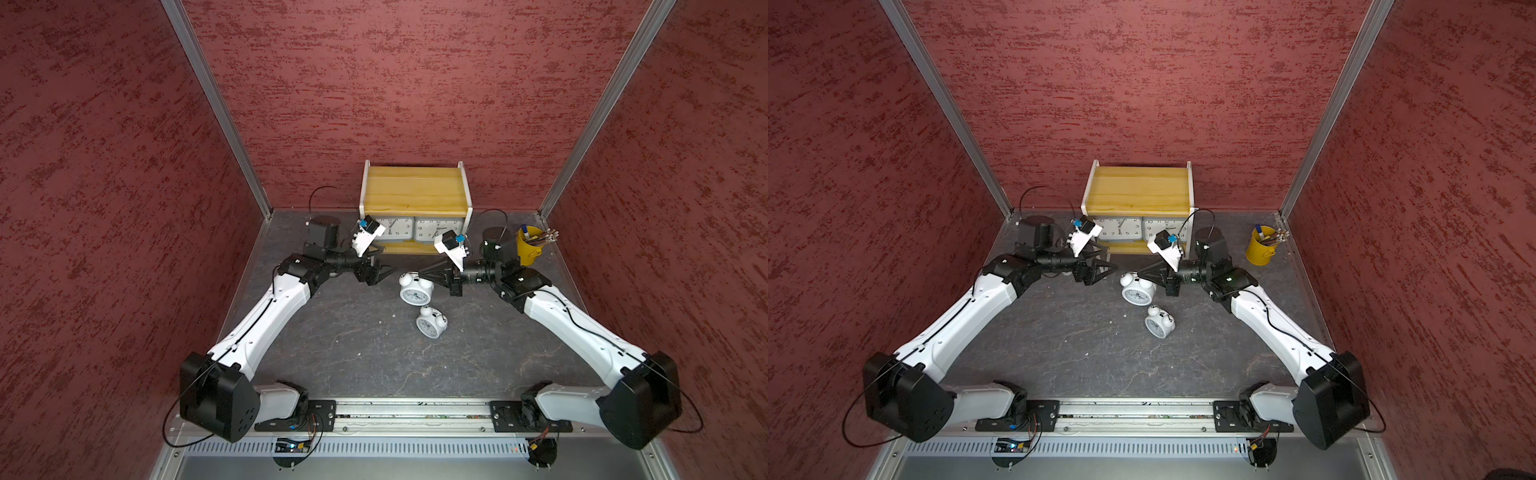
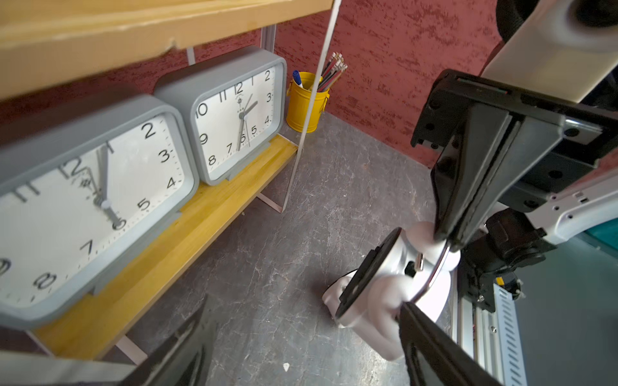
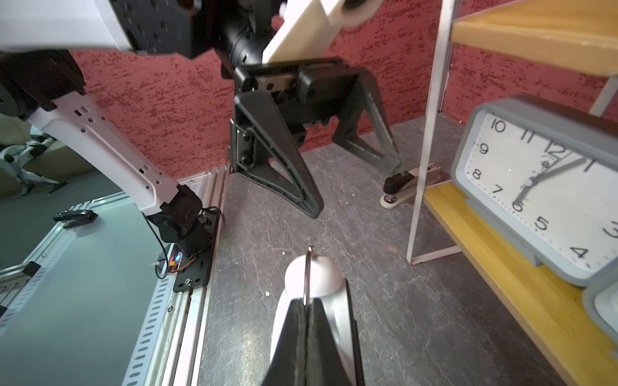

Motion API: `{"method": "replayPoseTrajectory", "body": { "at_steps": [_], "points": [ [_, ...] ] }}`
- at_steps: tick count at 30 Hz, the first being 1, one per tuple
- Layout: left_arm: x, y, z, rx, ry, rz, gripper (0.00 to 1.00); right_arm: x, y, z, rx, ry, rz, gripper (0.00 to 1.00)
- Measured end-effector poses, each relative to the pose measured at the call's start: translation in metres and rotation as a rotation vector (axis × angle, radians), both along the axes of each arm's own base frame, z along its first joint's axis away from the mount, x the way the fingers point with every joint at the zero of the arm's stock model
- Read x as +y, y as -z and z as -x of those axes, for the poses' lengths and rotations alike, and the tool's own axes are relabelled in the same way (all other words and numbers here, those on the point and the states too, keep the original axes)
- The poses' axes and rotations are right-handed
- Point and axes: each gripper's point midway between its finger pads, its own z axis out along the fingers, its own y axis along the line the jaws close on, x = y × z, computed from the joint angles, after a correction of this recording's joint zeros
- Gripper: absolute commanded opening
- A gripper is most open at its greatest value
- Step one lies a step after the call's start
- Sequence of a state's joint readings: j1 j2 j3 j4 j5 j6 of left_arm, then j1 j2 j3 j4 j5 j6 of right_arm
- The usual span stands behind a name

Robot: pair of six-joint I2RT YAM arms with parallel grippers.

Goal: Place the alarm clocks on the shelf by style
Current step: Pick up the alarm from the center of the board.

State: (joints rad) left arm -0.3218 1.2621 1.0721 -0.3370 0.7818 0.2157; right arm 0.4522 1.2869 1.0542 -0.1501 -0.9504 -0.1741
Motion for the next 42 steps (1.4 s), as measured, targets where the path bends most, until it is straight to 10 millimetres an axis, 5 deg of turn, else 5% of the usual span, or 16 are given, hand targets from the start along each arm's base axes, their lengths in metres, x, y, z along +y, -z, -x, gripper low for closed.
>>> {"method": "replayPoseTrajectory", "body": {
  "at_steps": [13,27,42],
  "points": [
    [-0.017,0.005,0.045,-0.103,0.167,0.152,1.0,0.004,-0.063,0.017,-0.052,-0.141,-0.097,0.0],
    [-0.034,-0.009,0.074,-0.163,0.333,0.202,0.9,0.006,-0.06,0.03,0.017,-0.245,-0.111,0.0],
    [-0.036,-0.011,0.082,-0.17,0.378,0.213,0.27,0.006,-0.058,0.028,0.022,-0.237,-0.108,0.0]
  ]
}}
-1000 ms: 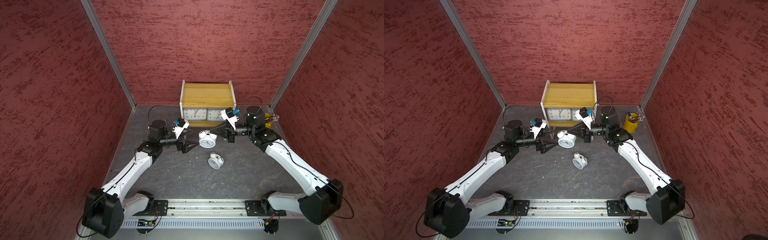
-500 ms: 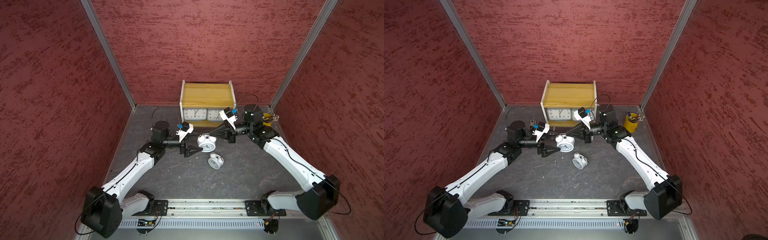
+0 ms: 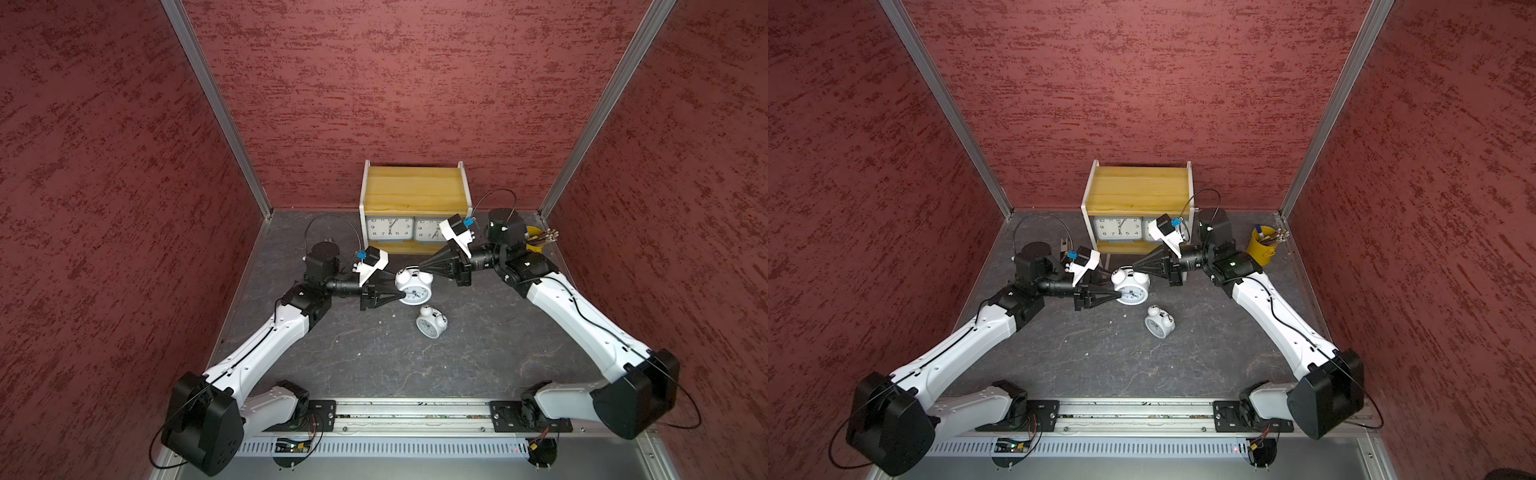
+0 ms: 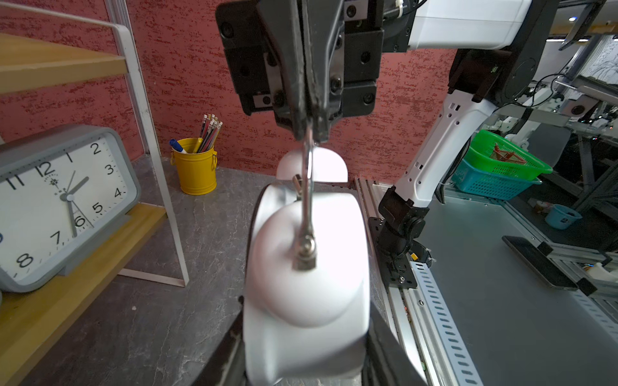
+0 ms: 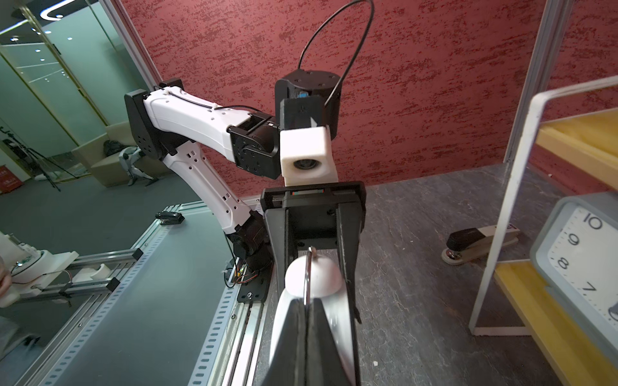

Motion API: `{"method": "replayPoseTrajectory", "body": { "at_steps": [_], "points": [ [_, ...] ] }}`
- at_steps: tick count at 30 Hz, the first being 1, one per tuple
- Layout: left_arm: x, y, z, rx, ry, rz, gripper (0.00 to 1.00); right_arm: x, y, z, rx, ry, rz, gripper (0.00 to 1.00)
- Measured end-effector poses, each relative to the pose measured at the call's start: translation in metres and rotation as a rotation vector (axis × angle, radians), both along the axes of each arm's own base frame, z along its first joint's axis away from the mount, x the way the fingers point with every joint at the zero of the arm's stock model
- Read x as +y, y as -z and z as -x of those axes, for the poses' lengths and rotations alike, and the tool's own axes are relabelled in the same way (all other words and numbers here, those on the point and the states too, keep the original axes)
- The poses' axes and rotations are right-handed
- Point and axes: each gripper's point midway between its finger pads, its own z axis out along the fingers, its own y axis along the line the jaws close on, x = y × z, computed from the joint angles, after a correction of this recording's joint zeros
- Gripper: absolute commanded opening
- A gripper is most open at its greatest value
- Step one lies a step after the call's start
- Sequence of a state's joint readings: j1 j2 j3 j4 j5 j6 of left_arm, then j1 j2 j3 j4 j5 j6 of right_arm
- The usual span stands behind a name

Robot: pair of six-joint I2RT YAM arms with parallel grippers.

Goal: Place the alarm clocks on the shelf by style
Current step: Pick up the alarm from the center of the board.

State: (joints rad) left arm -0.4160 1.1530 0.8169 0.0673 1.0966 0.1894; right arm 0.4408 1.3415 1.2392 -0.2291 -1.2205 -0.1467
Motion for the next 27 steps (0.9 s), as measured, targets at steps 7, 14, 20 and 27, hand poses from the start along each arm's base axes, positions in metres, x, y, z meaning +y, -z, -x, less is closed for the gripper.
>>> {"method": "replayPoseTrajectory", "body": {
  "at_steps": [7,14,20,27],
  "points": [
    [0.001,0.003,-0.003,0.012,-0.021,-0.011,0.16,0.001,0.003,-0.006,-0.006,0.034,0.006,0.31],
    [0.012,0.006,-0.019,0.065,-0.12,-0.03,0.14,-0.007,0.011,-0.027,-0.047,0.199,0.018,0.63],
    [0.025,-0.016,-0.037,0.063,-0.221,-0.017,0.14,-0.046,0.013,-0.057,-0.083,0.487,0.016,0.66],
    [0.039,-0.067,-0.055,-0.004,-0.316,0.021,0.14,-0.1,0.026,-0.079,-0.088,0.82,0.019,0.67]
  ]
}}
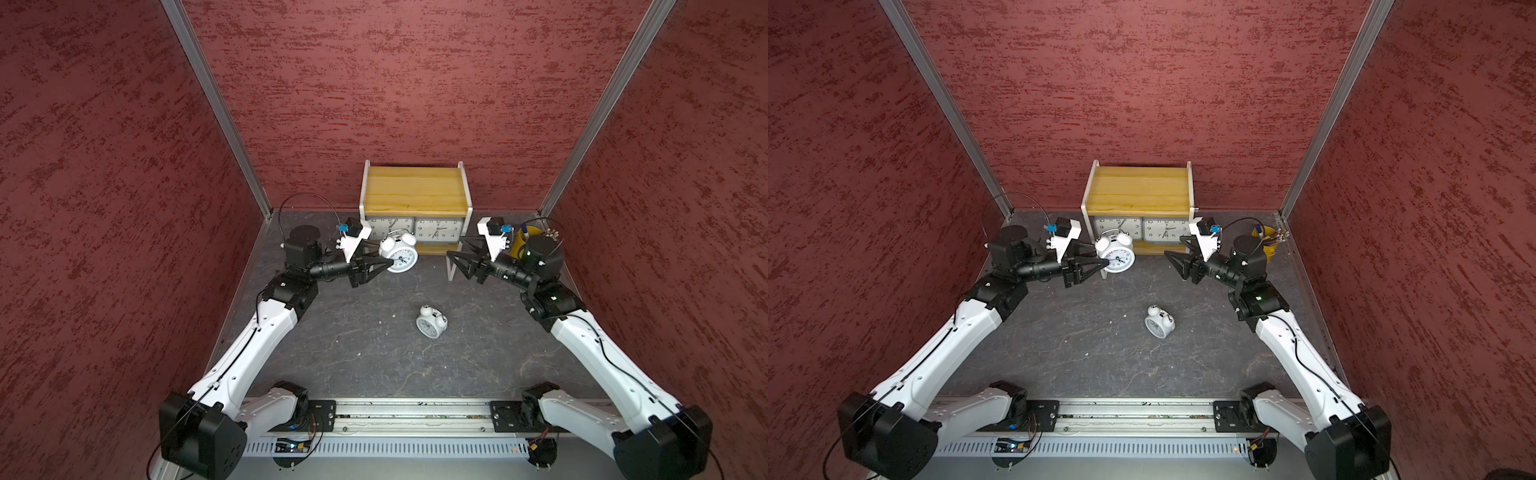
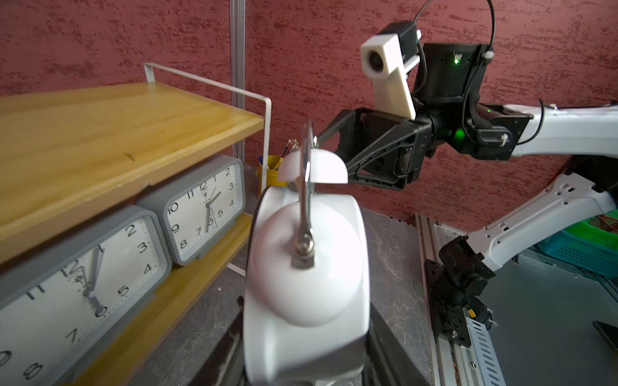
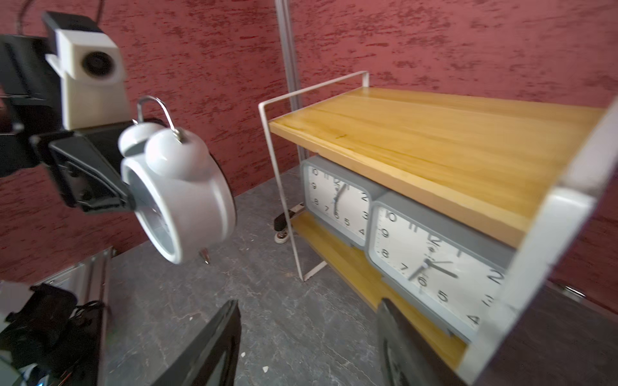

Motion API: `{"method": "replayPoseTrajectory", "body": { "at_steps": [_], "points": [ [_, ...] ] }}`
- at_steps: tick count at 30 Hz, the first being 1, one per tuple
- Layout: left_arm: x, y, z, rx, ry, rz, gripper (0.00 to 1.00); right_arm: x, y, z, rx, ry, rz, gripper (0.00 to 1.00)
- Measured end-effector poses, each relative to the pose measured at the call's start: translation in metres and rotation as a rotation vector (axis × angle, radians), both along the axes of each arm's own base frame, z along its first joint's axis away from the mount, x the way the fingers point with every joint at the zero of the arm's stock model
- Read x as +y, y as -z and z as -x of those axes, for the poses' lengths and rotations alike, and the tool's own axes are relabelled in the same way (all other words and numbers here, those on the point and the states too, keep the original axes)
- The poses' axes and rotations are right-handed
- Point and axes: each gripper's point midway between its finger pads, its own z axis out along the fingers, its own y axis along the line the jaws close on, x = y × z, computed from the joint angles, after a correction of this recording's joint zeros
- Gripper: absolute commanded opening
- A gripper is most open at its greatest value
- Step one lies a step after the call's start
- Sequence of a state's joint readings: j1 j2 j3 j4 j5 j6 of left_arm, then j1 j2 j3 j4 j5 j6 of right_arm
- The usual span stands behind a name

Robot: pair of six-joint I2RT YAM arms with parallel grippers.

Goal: Place the alarm clocks on the shelf by style
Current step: Pick up the alarm from the center of the board, then place the alarm on the shelf.

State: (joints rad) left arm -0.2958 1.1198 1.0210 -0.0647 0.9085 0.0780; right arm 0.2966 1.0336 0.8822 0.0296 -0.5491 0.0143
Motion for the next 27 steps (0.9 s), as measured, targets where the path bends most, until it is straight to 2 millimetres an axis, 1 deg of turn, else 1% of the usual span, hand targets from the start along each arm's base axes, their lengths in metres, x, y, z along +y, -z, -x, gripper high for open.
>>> {"method": "replayPoseTrajectory", "body": {
  "at_steps": [5,8,10,13,17,23,27],
  "points": [
    [0.009,-0.034,-0.012,-0.043,-0.057,0.018,0.15,-0.028,0.015,-0.021,0.026,0.189,0.019,0.67],
    [0.011,-0.053,-0.024,-0.062,-0.079,0.025,0.15,-0.037,0.021,-0.032,0.036,0.26,0.032,0.66],
    [0.012,-0.061,-0.033,-0.067,-0.093,0.025,0.15,-0.04,0.027,-0.039,0.047,0.289,0.041,0.63],
    [0.012,-0.065,-0.047,-0.057,-0.114,0.02,0.15,-0.042,0.038,-0.049,0.065,0.318,0.054,0.61],
    [0.014,-0.065,-0.067,-0.036,-0.142,0.013,0.15,-0.042,0.049,-0.06,0.088,0.334,0.069,0.55],
    [0.017,-0.069,-0.095,-0.028,-0.167,0.01,0.15,-0.038,0.051,-0.076,0.084,0.339,0.072,0.45],
    [0.018,-0.071,-0.109,-0.029,-0.174,0.01,0.15,-0.035,0.049,-0.083,0.074,0.335,0.07,0.35]
  ]
}}
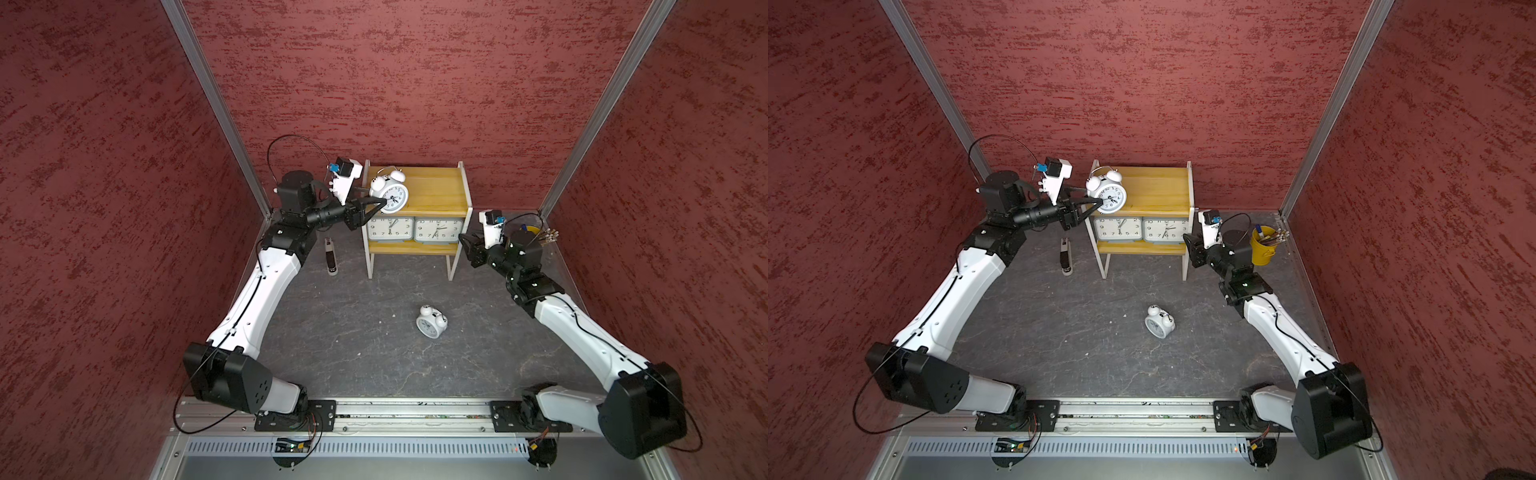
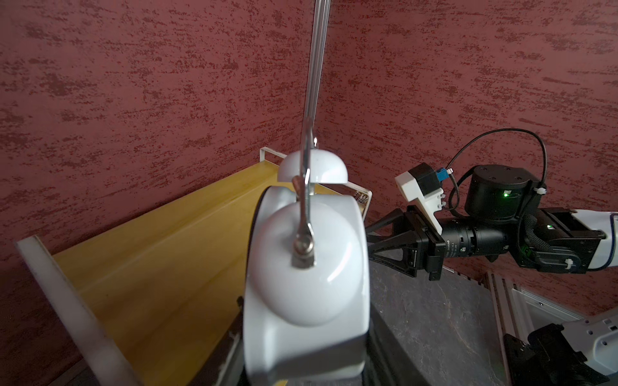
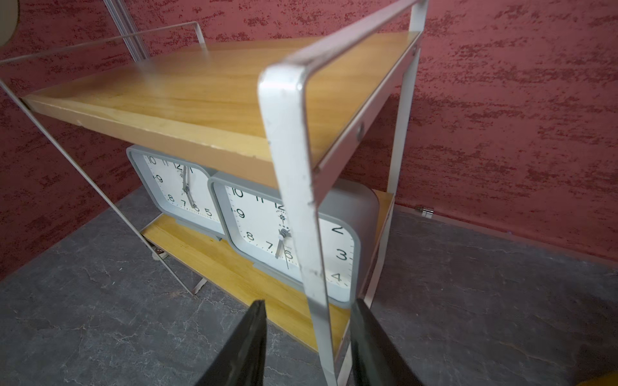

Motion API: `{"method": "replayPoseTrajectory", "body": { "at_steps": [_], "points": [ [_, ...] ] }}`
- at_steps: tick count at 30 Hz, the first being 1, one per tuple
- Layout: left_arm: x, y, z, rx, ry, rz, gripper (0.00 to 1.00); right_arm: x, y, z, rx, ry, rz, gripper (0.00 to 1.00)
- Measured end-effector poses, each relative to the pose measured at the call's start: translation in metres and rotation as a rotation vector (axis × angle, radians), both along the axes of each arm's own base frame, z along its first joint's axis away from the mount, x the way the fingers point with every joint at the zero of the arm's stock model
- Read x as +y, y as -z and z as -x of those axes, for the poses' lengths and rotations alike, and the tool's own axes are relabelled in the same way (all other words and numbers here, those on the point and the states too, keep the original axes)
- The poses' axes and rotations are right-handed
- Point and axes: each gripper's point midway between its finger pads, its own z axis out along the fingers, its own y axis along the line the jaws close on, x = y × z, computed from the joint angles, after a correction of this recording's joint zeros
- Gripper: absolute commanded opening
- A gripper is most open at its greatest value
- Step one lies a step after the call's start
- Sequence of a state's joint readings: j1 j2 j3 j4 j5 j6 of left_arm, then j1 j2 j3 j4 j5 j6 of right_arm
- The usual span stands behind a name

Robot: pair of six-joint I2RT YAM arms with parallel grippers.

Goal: Place the alarm clocks on the shelf by style
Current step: Place the alarm on the shelf.

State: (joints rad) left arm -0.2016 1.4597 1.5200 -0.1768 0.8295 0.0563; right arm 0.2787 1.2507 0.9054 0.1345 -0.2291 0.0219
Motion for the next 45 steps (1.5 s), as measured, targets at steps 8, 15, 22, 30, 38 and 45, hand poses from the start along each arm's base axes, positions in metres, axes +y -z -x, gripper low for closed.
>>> {"method": "replayPoseTrajectory", "body": {
  "at_steps": [8,15,22,30,38,45],
  "points": [
    [-0.003,0.01,-0.022,0.024,-0.001,-0.005,0.15,0.005,0.0,-0.007,-0.007,-0.015,0.002,0.26],
    [-0.007,0.023,-0.038,0.055,0.005,-0.01,0.15,0.005,0.001,-0.009,-0.011,-0.017,0.008,0.17],
    [-0.01,0.029,-0.042,0.066,0.023,-0.011,0.15,0.006,0.001,-0.01,-0.019,-0.026,0.019,0.15],
    [-0.012,0.029,-0.047,0.059,0.032,-0.013,0.16,0.007,0.001,-0.013,-0.021,-0.036,0.019,0.21],
    [-0.013,0.029,-0.053,0.041,0.033,-0.02,0.17,0.011,0.01,-0.016,0.0,-0.051,0.021,0.2],
    [-0.013,0.03,-0.054,0.038,0.031,-0.024,0.32,0.01,0.01,-0.017,-0.017,-0.053,0.048,0.05]
  ]
}}
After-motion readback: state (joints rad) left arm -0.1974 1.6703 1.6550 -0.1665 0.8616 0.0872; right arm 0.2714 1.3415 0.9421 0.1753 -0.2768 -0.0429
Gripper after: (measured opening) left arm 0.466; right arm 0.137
